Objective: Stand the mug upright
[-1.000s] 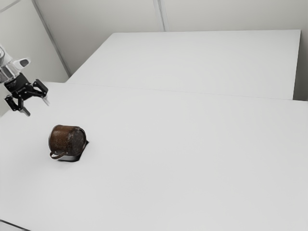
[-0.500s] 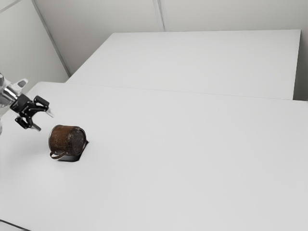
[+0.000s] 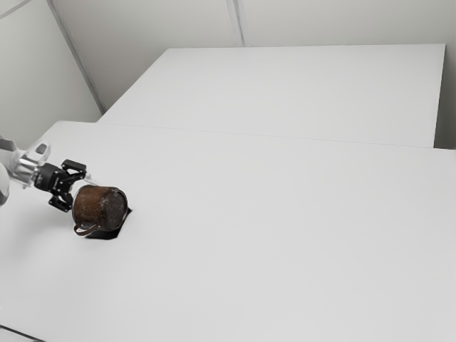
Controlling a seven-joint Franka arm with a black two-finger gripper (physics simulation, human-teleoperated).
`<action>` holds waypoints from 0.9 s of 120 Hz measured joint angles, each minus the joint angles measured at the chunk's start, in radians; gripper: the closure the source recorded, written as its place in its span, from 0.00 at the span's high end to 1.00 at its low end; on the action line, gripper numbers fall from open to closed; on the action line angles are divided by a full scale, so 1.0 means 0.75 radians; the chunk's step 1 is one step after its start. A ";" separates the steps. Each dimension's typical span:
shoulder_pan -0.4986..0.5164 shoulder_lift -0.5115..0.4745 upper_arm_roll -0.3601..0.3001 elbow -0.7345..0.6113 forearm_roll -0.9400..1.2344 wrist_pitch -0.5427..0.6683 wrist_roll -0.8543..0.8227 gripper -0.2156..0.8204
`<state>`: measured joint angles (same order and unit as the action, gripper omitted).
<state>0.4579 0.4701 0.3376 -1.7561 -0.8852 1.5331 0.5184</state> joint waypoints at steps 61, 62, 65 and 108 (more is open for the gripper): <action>-0.014 -0.004 -0.008 0.028 -0.102 -0.063 0.020 0.14; -0.015 -0.004 -0.009 0.029 -0.103 -0.063 0.019 0.13; -0.016 -0.005 -0.012 0.029 -0.107 -0.062 0.018 0.12; -0.250 -0.144 -0.037 0.024 0.197 0.099 -0.021 0.05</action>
<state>0.2706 0.3623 0.3095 -1.7381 -0.7371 1.6072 0.5024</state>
